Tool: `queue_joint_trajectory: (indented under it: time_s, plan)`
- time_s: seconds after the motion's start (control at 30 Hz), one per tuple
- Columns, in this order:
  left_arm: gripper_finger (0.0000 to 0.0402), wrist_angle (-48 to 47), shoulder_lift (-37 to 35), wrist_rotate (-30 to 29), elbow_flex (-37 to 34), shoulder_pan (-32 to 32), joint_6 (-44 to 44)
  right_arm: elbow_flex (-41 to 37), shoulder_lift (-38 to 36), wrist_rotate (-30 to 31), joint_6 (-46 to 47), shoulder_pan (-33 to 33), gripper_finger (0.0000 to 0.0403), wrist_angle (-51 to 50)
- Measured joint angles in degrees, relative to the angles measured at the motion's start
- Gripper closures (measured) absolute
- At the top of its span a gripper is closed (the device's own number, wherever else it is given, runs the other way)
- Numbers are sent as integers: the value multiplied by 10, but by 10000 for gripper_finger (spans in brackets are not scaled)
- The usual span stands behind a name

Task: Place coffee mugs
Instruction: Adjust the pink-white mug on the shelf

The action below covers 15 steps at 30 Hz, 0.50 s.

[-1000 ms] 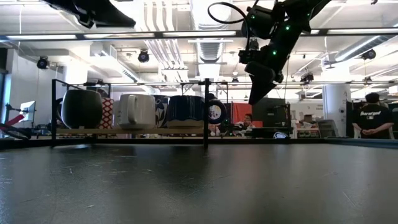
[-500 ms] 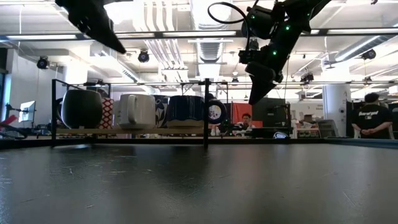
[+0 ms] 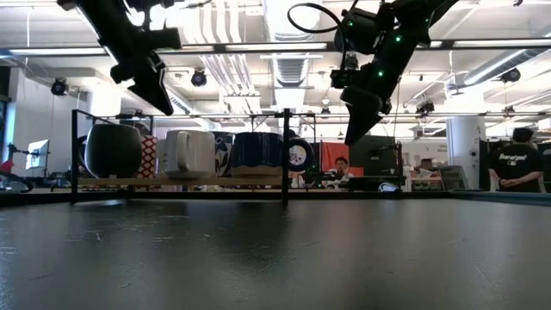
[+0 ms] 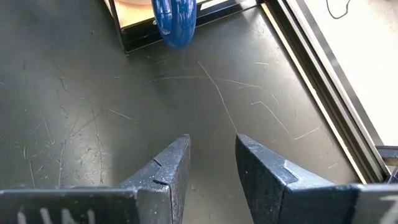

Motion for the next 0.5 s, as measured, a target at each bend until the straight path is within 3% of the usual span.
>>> queue_joint_trajectory:
  time_s: [0.5]
  plan:
    - [338,49,66,43,-1,74,73,-4,0,0,-4,0,284,1]
